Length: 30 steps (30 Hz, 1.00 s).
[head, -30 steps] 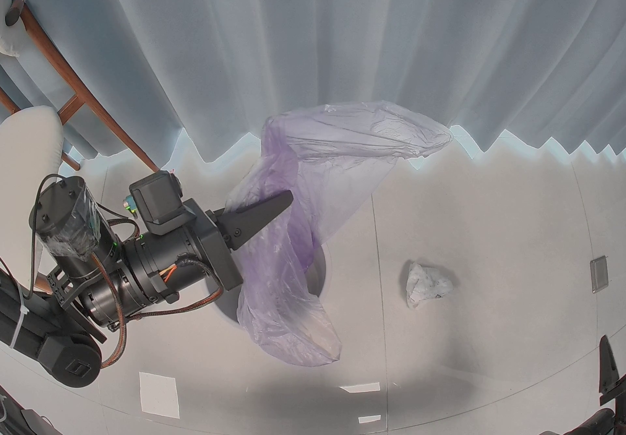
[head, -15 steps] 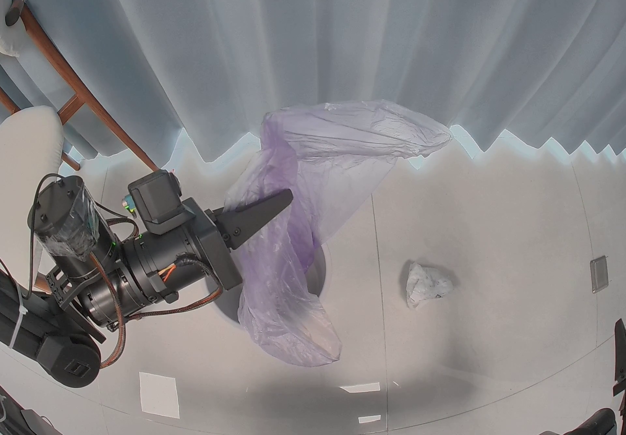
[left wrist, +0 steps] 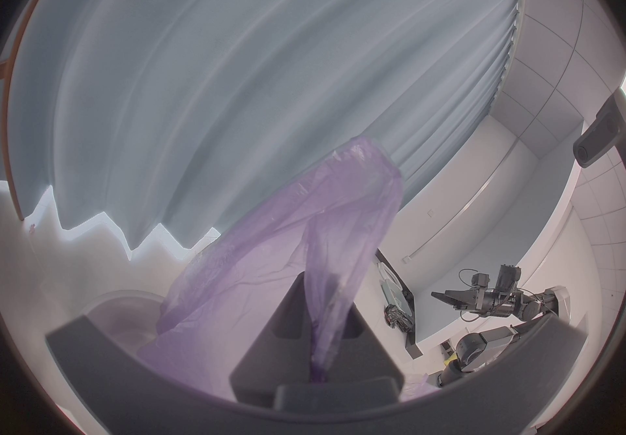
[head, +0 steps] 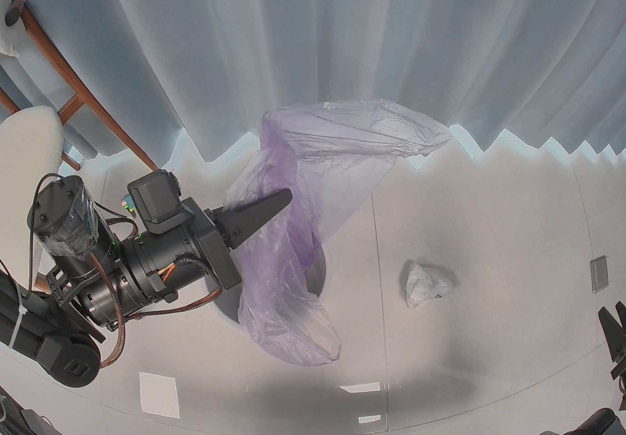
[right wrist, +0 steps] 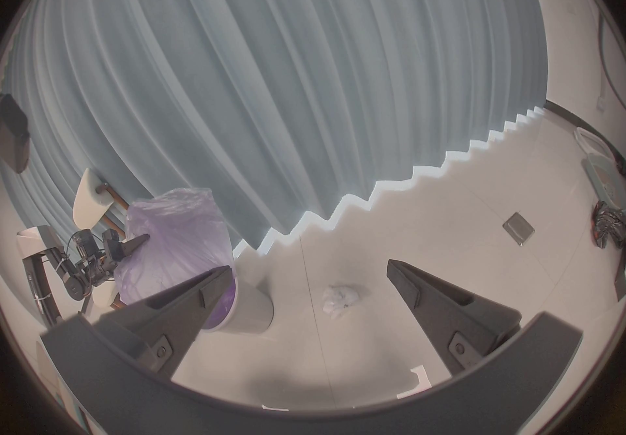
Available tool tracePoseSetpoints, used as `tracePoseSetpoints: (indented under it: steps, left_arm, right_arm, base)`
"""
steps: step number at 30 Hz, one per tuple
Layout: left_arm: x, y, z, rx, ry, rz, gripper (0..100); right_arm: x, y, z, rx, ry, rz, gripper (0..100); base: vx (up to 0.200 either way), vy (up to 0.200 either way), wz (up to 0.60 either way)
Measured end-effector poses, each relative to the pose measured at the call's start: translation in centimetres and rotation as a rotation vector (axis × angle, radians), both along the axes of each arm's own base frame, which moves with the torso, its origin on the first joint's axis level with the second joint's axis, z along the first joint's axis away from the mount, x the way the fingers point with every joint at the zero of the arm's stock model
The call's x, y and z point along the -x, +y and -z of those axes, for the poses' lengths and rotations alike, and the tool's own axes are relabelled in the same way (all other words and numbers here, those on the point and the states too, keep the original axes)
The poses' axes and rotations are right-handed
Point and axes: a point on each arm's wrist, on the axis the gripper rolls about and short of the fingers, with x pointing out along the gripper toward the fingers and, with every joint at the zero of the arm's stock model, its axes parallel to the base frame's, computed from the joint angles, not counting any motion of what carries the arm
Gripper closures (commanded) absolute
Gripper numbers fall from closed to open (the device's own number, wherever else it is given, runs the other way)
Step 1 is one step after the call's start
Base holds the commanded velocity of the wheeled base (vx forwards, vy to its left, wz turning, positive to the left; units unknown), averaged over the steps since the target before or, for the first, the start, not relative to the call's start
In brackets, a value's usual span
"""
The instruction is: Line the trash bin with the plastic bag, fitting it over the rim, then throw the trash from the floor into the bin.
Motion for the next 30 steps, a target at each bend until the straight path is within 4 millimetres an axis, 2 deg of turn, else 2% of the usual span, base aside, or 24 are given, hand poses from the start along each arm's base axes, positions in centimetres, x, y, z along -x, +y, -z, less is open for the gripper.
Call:
tracePoseSetpoints:
  steps: [12, 21, 26, 30]
  left_arm:
    - [-0.2, 0.2, 0.2, -0.009, 0.005, -0.011, 100]
    - [-0.2, 0.2, 0.4, -0.028, -0.016, -0.018, 100]
    - [-0.1, 0.2, 0.5, -0.048, -0.035, -0.023, 100]
    - [-0.1, 0.2, 0.6, -0.059, -0.046, -0.028, 100]
  right_arm:
    - [-3.3, 0.5, -2.1, -0.051, 0.156, -0.087, 0]
    - [-7.0, 1.0, -4.1, -0.054, 0.262, -0.174, 0]
    - [-8.8, 1.7, -4.3, -0.010, 0.313, -0.279, 0]
    - [-10.0, 2.4, -4.6, 0.002, 0.338, -0.427, 0]
  base:
    - [0.000, 0.000, 0.00]
    - [0.000, 0.000, 0.00]
    - [0.000, 0.000, 0.00]
    - [0.000, 0.000, 0.00]
